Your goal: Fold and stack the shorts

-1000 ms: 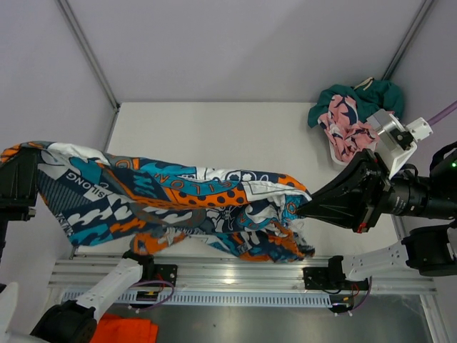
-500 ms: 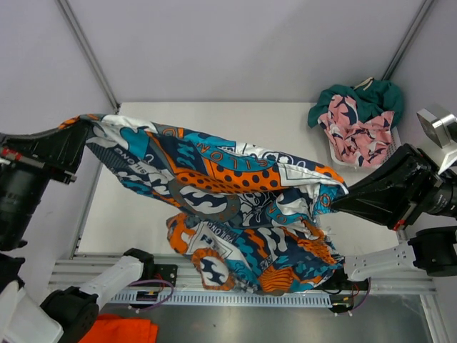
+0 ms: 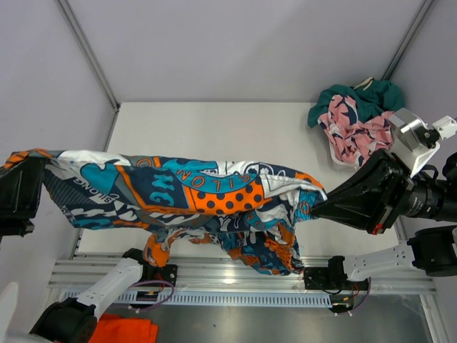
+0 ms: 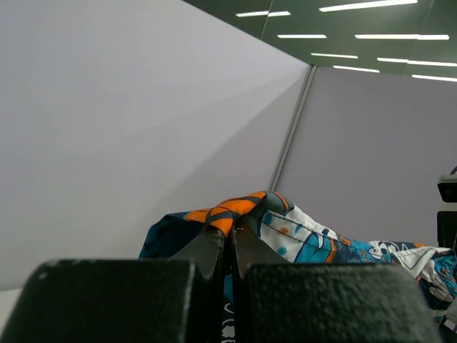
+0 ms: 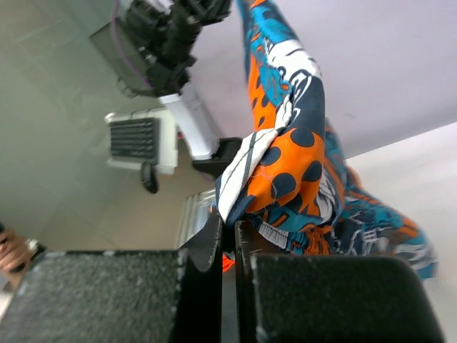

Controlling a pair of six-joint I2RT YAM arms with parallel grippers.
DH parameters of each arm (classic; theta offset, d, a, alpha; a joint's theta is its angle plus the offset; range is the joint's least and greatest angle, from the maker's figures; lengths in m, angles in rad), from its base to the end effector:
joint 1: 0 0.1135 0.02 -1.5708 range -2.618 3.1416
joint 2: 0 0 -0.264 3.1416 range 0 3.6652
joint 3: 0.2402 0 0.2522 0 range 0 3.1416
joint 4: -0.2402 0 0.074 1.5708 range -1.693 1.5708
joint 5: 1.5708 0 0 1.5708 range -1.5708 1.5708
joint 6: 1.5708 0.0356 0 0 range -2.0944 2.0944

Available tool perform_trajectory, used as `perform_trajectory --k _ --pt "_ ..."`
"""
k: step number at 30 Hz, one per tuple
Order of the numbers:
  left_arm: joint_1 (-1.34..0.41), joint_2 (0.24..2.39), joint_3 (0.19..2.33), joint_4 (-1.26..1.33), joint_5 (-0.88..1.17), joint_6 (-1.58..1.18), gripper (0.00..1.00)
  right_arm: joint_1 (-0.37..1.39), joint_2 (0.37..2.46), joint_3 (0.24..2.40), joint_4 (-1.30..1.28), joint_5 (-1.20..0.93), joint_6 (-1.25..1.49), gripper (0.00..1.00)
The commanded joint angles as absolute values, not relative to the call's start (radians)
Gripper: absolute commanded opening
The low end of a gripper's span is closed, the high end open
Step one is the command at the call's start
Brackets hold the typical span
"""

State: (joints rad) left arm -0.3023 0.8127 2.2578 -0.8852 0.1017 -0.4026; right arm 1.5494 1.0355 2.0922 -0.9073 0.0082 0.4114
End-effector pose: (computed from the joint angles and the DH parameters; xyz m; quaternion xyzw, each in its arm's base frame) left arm -0.0943 0.0256 0.6139 0.0202 0.4852 -0.3247 0.8116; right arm 0.0016 0.0619 0.5997 -0.3489 0.5512 0.6281 0.4241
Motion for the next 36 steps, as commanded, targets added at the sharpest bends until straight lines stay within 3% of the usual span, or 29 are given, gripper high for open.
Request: perform_trajectory --k 1,8,11,14,15,18,22,26,30,36 --pt "-0.295 0.903 2.196 -0.885 0.15 -0.405 0.0 1.549 1.045 2.105 -0.887 0.207 0.361 0.0" --pt "-0.295 0.885 1.855 -0.718 0.12 -0.394 0.0 1.534 1.132 2.102 -0.976 0.633 0.295 0.0" --pt "-0.295 0.902 1.737 -0.655 0.045 -0.38 0.0 1.433 1.186 2.073 -0.992 0.753 0.269 0.0" --pt "-0.293 0.926 1.613 -0.594 -0.04 -0.386 0.0 1.06 1.221 1.973 -0.939 0.455 0.284 0.0" --pt "-0.293 0.943 1.592 -0.572 -0.055 -0.393 0.0 0.861 1.218 1.926 -0.901 0.355 0.29 0.0" --pt "-0.291 0.971 1.487 -0.483 -0.126 -0.411 0.0 0.563 1.218 1.735 -0.738 0.027 0.325 0.0" --pt "-0.252 1.035 1.489 -0.451 -0.147 -0.431 0.0 0.392 1.294 1.689 -0.62 -0.254 0.359 0.0" --pt "-0.233 1.095 1.62 -0.483 -0.147 -0.401 0.0 0.342 1.405 1.822 -0.609 -0.328 0.33 0.0" --pt "-0.219 1.161 1.913 -0.584 -0.094 -0.359 0.0 0.339 1.442 2.037 -0.634 -0.419 0.276 0.0" --pt "-0.219 0.935 1.853 -0.505 -0.023 -0.337 0.0 0.514 1.168 1.903 -0.513 -0.28 0.15 0.0"
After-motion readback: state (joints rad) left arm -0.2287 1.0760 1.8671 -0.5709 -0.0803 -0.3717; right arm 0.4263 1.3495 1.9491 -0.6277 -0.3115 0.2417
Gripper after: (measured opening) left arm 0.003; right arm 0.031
